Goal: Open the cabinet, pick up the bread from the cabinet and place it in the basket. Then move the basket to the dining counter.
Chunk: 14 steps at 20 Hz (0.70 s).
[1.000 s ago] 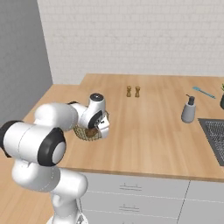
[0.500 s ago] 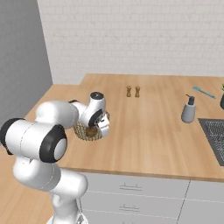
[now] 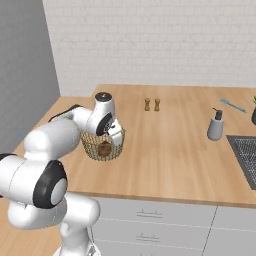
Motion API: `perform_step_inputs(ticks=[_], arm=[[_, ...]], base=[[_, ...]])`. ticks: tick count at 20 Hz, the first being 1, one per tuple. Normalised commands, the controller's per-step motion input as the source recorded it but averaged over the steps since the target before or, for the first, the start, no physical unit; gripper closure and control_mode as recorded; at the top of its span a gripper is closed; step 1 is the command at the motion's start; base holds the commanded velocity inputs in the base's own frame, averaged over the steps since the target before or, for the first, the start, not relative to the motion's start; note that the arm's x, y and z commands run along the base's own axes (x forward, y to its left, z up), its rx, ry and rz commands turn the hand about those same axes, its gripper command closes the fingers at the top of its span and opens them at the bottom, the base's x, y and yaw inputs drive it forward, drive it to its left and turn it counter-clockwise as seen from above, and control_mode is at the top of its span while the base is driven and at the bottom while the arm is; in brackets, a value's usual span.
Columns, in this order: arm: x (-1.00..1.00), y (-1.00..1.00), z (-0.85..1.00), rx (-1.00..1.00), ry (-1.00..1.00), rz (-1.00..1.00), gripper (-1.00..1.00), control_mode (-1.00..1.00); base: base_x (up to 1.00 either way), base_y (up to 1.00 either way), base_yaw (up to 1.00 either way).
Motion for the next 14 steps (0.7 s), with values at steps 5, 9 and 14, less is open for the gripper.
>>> perform_step_inputs(ticks=[5, 9, 14], arm=[[-0.94, 0.14, 1.00, -0.26, -0.21, 0.20, -1.00, -1.00], [-0.93, 0.34, 1.00, -0.39, -0.15, 0.33, -1.00, -1.00], [-0.68, 0.40, 1.00, -0.28, -0.04, 0.43, -1.00, -1.00]], base=[[0.00, 0.00, 0.00], [0.00, 0.00, 0.00], [0.00, 0.00, 0.00]])
